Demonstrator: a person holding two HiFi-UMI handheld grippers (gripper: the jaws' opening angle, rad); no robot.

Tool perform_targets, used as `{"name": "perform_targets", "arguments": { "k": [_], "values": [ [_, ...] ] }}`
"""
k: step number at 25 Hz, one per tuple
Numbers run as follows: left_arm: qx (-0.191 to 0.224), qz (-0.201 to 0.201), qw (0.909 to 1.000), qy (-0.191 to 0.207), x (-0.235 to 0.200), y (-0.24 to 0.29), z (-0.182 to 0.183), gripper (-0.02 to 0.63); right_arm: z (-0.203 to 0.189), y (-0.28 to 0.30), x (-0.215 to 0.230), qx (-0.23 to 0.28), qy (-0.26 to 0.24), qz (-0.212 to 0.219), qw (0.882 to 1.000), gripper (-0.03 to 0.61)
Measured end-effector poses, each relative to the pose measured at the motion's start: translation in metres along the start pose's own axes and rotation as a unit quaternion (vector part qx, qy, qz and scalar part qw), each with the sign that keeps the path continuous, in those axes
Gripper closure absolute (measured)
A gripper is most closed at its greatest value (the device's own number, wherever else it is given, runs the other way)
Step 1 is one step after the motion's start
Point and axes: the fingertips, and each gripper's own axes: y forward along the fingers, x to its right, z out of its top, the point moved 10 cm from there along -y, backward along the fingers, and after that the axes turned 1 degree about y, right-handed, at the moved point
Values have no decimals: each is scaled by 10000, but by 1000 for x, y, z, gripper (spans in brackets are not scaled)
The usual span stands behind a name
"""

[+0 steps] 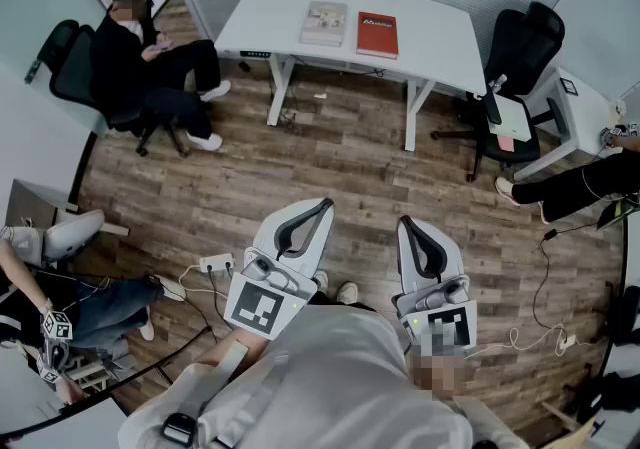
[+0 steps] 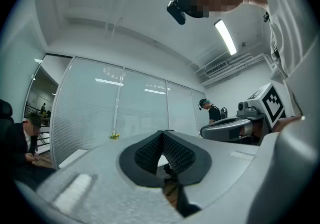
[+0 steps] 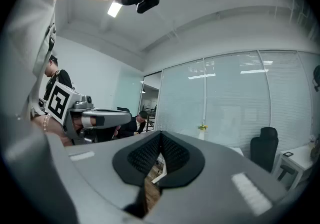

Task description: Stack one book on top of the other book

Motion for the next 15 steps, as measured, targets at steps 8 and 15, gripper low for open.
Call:
{"name": "perform_targets", "arguments": {
  "k": [8, 15],
  "values": [
    [-69, -56, 9999, -86, -33, -9, -6, 614, 3, 27, -14, 103, 84, -213, 9997, 577],
    [-99, -54, 9999, -125, -56, 3, -15, 614, -6, 52, -6, -18, 109, -271, 9996, 578]
  ]
}}
